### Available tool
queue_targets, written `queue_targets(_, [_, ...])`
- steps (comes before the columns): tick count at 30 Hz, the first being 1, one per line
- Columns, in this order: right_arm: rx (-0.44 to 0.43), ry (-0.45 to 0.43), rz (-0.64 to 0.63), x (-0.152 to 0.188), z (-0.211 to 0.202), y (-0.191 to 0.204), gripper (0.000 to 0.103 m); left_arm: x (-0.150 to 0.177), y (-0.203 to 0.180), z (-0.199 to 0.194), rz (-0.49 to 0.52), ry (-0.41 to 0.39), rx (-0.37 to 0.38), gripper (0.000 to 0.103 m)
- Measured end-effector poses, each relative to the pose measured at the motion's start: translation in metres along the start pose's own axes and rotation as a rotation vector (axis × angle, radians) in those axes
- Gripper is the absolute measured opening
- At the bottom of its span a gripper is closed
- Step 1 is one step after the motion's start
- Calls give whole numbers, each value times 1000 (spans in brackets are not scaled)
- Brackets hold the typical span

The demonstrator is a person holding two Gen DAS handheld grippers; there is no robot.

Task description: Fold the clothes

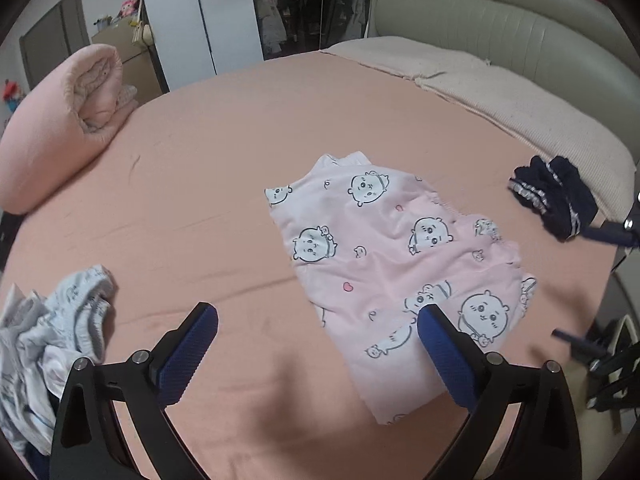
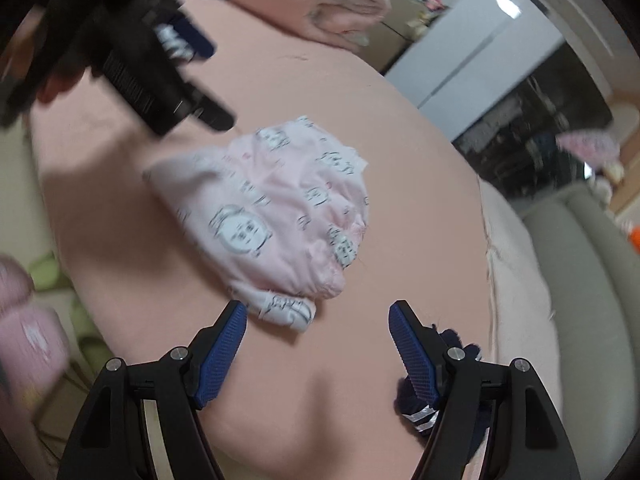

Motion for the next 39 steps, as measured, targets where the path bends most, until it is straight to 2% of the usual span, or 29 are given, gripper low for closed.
queue_targets(4, [74, -12, -151, -1, 4, 20, 73, 9, -3, -2, 56, -4, -67, 102])
queue_targets(7, [157, -28, -325, 0, 14, 41, 73, 16, -6, -4, 100, -10, -96, 102])
queue_targets(10, [225, -46, -493, 6, 29, 60, 73, 20, -5, -7, 119, -16, -101, 102])
queue_targets(13, [251, -43, -597, 12, 49, 68, 73, 28, -3, -10, 142, -17, -83, 102])
queue_targets(16, [271, -59, -650, 11, 61, 67, 75, 37, -3, -14, 173, -14, -53, 102])
queue_targets(18, [279, -65, -664, 7, 65, 65, 87, 40, -6, -16, 210, -14, -50, 102])
queue_targets(20, [298, -84, -680, 4, 70, 62, 91, 41, -11, -19, 253, -22, -69, 102])
queue_targets(25, [289, -107, -677, 5, 70, 62, 91, 45, -28, -27, 387, -59, -118, 102])
queue_targets(31, [222, -78, -667, 7, 73, 63, 81, 57, -58, -26, 671, -114, -218, 102])
queue_targets(32, [207, -74, -664, 8, 73, 64, 77, 60, -62, -27, 710, -123, -217, 102])
queue_targets(33, [190, -70, -661, 9, 72, 65, 69, 64, -69, -26, 759, -132, -223, 102])
queue_targets(35, [162, -78, -640, 9, 73, 64, 65, 70, -78, -23, 842, -160, -269, 102])
queue_targets(37, [111, -80, -604, 10, 72, 62, 52, 76, -87, -21, 924, -189, -315, 102])
queue_targets(38, [90, -78, -586, 10, 70, 62, 39, 77, -91, -20, 953, -206, -334, 102])
queue_targets(39, [71, -74, -570, 10, 68, 62, 30, 79, -95, -19, 981, -224, -352, 102])
Point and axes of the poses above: each gripper's, at about its wrist camera, not at the fingertips, and z roughly the way its jaws point, y to its left, x to its underside, the point moved 4 cm from there along z, roughly the way its jaws point
